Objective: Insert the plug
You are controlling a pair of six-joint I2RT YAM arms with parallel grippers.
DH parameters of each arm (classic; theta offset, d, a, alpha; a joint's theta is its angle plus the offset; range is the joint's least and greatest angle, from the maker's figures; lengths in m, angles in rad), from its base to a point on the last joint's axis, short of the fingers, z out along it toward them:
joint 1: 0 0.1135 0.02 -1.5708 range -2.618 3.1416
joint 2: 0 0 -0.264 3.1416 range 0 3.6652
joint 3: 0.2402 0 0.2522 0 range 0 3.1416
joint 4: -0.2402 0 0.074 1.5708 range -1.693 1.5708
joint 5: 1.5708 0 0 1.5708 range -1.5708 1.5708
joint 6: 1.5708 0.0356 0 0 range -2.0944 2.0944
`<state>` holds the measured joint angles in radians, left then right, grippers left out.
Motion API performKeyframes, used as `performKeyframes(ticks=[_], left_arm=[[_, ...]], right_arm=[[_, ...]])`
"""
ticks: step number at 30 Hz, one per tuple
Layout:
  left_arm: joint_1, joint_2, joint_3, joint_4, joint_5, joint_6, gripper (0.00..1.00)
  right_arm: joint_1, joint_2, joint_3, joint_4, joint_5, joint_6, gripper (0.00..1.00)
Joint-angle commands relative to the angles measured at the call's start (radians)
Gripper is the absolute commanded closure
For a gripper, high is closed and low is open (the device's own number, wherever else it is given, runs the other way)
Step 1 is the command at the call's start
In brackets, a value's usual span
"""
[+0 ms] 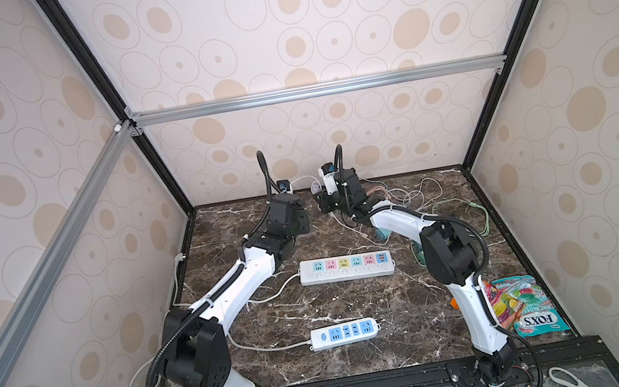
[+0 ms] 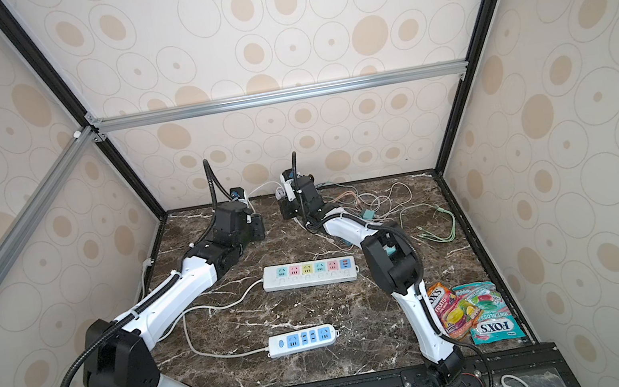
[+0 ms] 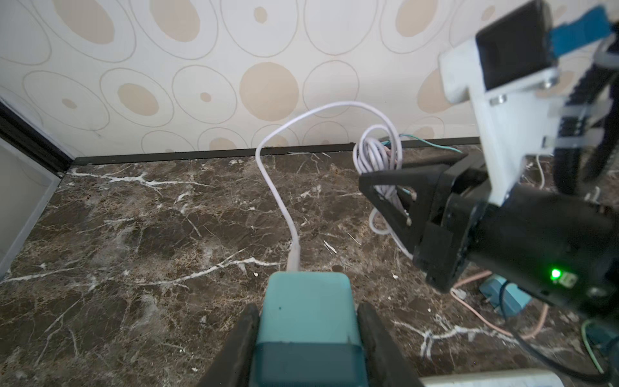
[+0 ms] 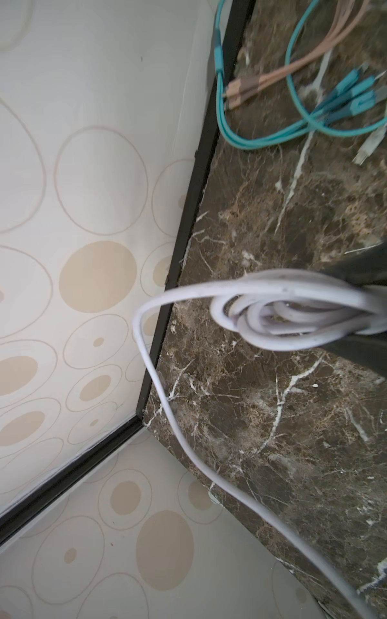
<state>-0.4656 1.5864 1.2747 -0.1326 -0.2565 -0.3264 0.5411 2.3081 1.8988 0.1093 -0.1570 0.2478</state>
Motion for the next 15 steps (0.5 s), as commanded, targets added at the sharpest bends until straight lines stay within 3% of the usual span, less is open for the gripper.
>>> performKeyframes(ticks=[1,3,6,10,15], left_arm=[[0.059,0.031,0.074,0.045,-0.073,-0.044,1.0],[0.129,0.022,0.085,0.048,-0.074,-0.072,1.0],[0.22,-0.015,0.135,0.02,0.043,-0.075,1.0],[0.223,-0.058,0.234,-0.062,0.201,0.028,1.0],[0.223,-0.13,0.21,-0.04,0.421,0.005,1.0]], right_arm=[[-0.003,0.055,0.112,-0.042,-0.151,-0.013,0.81],[-0.003,0.062,0.143,-0.094,-0.168,-0.022,0.86],[-0.003,0.009,0.12,-0.095,-0.078,-0.003,0.98],[-0.001,-0.107,0.116,-0.116,0.02,0.035,0.99],[0.015,-0.27,0.001,-0.085,0.174,0.071,0.98]])
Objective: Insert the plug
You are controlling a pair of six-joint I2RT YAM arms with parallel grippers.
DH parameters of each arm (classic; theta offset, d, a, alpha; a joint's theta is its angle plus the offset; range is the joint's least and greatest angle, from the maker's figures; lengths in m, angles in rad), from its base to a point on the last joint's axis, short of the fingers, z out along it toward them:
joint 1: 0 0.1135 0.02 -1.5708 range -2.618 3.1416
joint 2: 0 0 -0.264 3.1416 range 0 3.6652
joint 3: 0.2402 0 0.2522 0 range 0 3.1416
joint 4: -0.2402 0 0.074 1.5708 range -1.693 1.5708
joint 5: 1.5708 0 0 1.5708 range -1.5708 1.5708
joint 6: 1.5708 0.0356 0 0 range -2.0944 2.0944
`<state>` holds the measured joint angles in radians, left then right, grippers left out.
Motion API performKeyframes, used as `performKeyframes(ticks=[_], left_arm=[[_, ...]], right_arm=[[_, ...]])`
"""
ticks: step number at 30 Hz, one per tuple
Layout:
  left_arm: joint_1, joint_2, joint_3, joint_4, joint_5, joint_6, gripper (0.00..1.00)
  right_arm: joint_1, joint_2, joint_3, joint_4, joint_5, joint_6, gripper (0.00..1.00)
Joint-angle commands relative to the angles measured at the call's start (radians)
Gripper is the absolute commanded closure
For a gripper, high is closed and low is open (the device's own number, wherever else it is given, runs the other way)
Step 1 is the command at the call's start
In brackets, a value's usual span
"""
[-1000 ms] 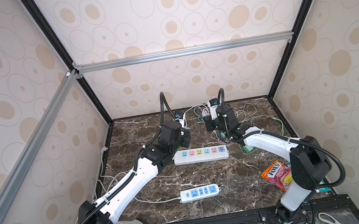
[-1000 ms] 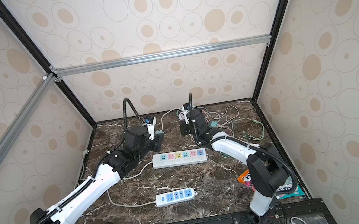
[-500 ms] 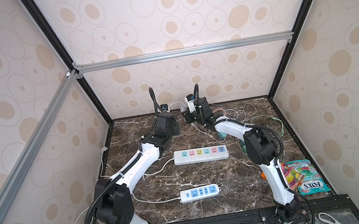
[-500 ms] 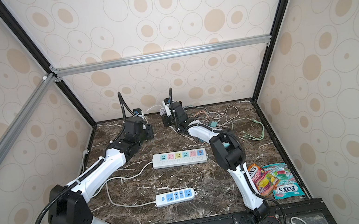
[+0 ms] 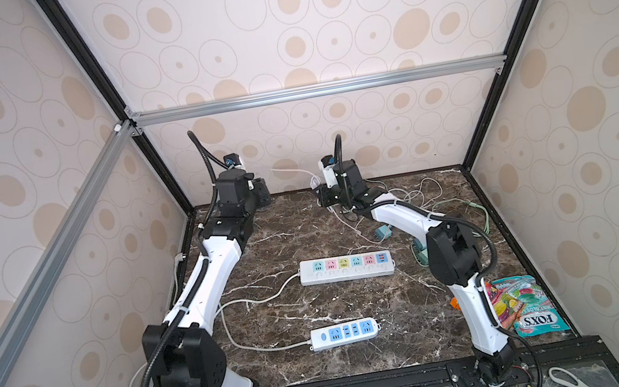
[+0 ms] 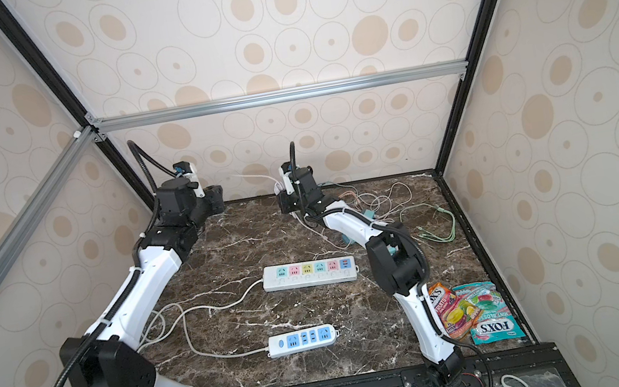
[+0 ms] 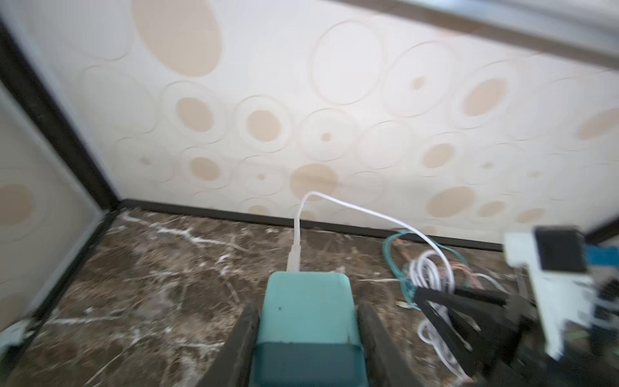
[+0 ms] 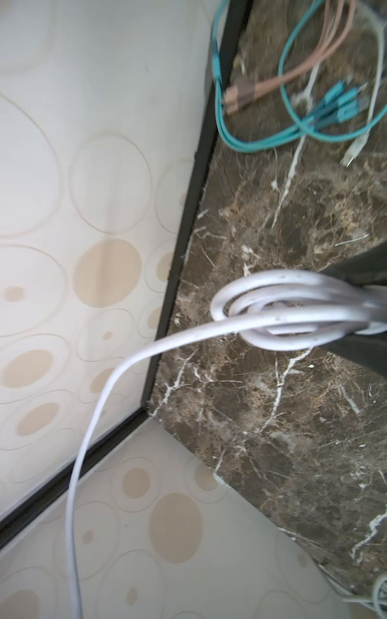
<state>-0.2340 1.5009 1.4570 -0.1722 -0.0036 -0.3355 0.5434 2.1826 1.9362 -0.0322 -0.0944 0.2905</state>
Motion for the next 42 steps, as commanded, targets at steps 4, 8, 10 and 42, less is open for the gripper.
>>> performKeyframes(ticks=[4,8,10,42], left_arm=[[-0.008,-0.076,0.019,0.001,0.242,0.009,1.0],[-0.008,-0.101,0.014,-0.007,0.189,-0.005,1.0],[-0.008,-0.101,0.013,-0.011,0.152,-0.011,1.0],[0.004,0.067,-0.199,0.054,0.017,0.143,1.0]], right_arm=[[0.029,-0.223,-0.114,0.074,0.132,0.024,0.98],[0.046,-0.233,-0.13,0.143,0.051,-0.002,0.95],[0.053,-0.194,-0.093,0.148,0.034,-0.001,0.95],[0.004,-0.037,-0.132,-0.147,-0.215,-0.126,0.01]])
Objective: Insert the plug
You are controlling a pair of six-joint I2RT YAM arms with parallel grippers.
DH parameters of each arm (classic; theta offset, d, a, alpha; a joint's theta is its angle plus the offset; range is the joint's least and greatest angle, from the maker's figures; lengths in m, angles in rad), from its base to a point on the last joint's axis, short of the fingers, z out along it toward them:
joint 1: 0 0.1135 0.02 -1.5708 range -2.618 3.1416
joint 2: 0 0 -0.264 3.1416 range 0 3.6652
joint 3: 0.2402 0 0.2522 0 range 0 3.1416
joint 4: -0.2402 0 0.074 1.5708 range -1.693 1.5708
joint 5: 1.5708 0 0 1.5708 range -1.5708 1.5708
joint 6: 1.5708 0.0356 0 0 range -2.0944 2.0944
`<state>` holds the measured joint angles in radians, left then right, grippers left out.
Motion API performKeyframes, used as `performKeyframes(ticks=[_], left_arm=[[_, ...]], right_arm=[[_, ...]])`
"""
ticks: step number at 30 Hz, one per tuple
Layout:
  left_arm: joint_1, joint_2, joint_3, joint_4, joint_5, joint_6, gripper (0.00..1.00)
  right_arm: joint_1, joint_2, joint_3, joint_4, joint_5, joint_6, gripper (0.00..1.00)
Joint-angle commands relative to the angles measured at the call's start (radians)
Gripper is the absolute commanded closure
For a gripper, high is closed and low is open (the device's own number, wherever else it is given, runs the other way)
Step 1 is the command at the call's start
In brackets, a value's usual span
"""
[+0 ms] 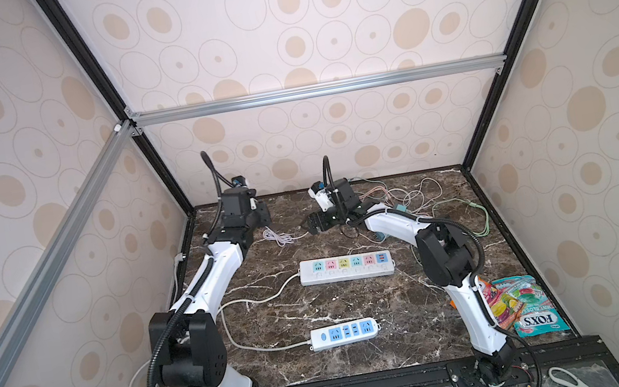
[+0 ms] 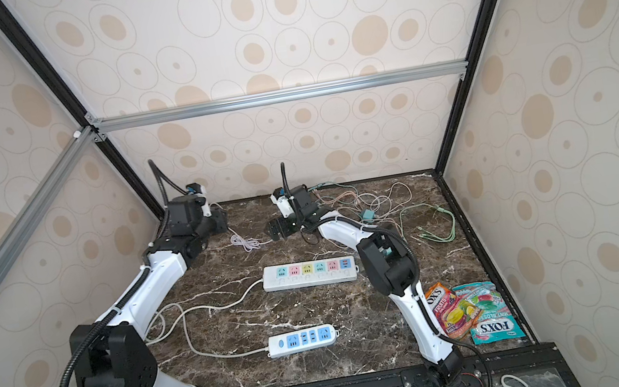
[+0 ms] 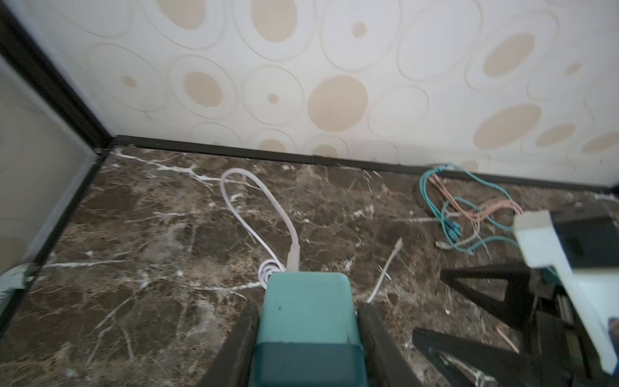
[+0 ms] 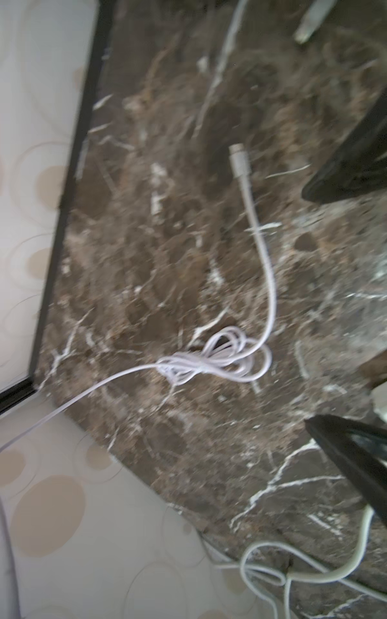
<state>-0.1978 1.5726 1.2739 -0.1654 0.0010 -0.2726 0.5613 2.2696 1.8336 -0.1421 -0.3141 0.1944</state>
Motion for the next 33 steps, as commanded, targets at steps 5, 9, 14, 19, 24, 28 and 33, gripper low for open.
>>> performKeyframes(ticks=[5,9,14,19,24,28,33], left_arm=[[-0.096,0.018,-0.066,0.114,0.038,0.163,1.0],[-0.142,0.042,-0.077,0.153,0.098,0.26,1.0],[-0.143,0.027,-0.131,0.241,0.207,0.329,1.0],[-0.145,-0.019,-0.239,0.37,0.287,0.437,1.0],[-0.151,-0.081,-0.388,0.552,0.426,0.567,1.0],[-0.158,-0.126,-0.497,0.722,0.514,0.605,1.0],[-0.16,-0.143,-0.585,0.906,0.515,0.565,1.0]], right_arm=[[-0.021,-0.19,-0.06,-0.186,-0.061,-0.038,0.01],[-0.021,-0.217,-0.057,-0.284,-0.152,-0.014,0.0],[-0.036,-0.271,-0.072,-0.313,-0.198,0.049,0.01],[-0.068,-0.317,-0.08,-0.347,-0.286,0.054,0.01],[-0.081,-0.342,-0.088,-0.396,-0.348,-0.027,0.05],[-0.081,-0.325,-0.066,-0.438,-0.374,-0.053,0.19],[-0.082,-0.298,-0.046,-0.446,-0.412,0.017,0.23]])
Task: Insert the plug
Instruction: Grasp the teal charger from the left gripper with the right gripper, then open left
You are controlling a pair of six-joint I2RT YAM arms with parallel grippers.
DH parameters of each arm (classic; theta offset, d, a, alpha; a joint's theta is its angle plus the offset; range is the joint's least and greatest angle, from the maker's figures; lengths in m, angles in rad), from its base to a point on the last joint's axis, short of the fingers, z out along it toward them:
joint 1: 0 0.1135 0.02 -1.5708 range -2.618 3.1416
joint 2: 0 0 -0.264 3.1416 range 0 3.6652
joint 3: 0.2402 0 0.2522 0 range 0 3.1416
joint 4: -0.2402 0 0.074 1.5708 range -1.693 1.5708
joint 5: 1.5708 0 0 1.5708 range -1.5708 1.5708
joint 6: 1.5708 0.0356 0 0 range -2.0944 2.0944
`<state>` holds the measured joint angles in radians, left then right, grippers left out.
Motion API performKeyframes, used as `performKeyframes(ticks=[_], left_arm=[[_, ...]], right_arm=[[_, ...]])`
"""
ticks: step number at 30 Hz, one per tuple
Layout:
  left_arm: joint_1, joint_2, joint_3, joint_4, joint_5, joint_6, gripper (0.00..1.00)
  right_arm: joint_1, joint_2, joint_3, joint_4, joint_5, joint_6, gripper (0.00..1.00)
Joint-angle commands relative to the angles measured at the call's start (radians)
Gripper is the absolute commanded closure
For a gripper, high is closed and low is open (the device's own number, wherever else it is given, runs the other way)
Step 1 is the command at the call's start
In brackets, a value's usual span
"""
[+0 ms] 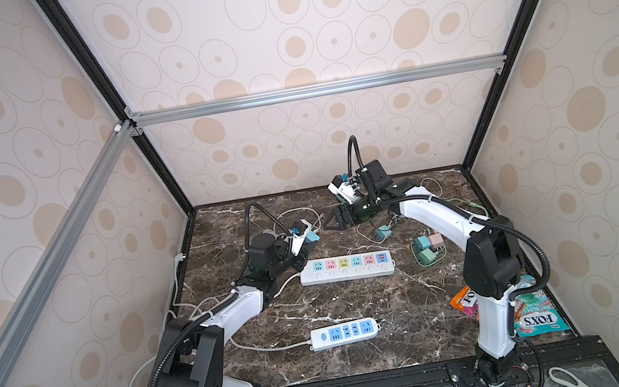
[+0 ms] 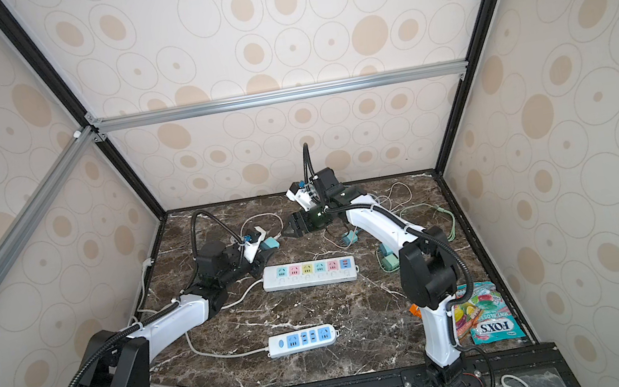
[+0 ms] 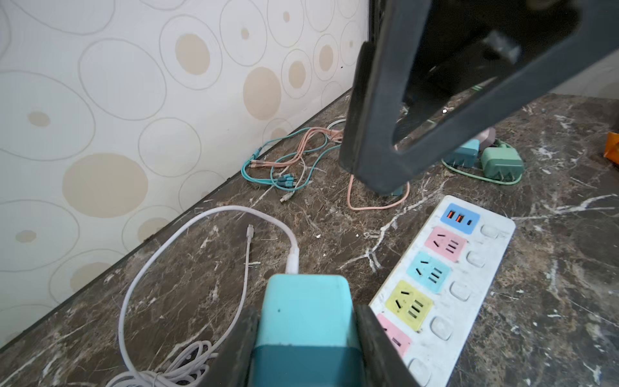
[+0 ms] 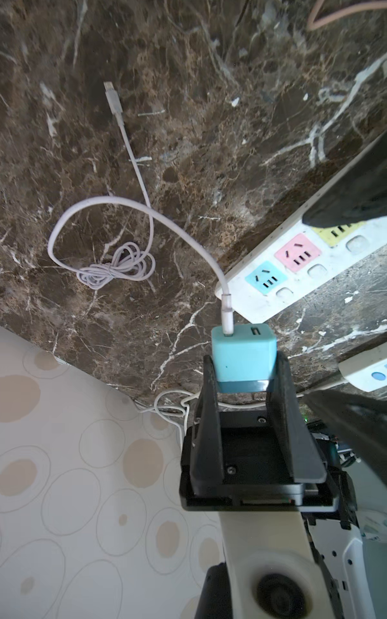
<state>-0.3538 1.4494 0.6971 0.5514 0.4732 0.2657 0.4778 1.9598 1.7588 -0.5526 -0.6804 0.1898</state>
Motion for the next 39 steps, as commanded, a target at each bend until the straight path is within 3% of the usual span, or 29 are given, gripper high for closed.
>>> performKeyframes(ticks=[1,7,12,25,39], left_arm=[[-0.004,-0.018,-0.009,0.191,0.05,0.025,1.0],[-0.007,-0.049,-0.081,0.337,0.149,0.02,1.0],[-0.005,-0.067,-0.142,0.471,0.179,-0.002,1.0],[-0.005,-0.066,-0.14,0.488,0.29,-0.01,1.0],[-0.006,-0.06,-0.13,0.477,0.308,-0.01,1.0]], right_arm=[[0.002,0.017,0.036,-0.044,-0.048,0.042,0.23],[-0.005,0.041,0.013,0.016,-0.21,0.253,0.23],[-0.006,0.007,-0.079,0.252,-0.359,0.454,0.25],[-0.007,-0.006,-0.055,0.073,-0.501,0.249,0.46],[0.013,-0.013,-0.082,0.199,-0.565,0.307,0.6]])
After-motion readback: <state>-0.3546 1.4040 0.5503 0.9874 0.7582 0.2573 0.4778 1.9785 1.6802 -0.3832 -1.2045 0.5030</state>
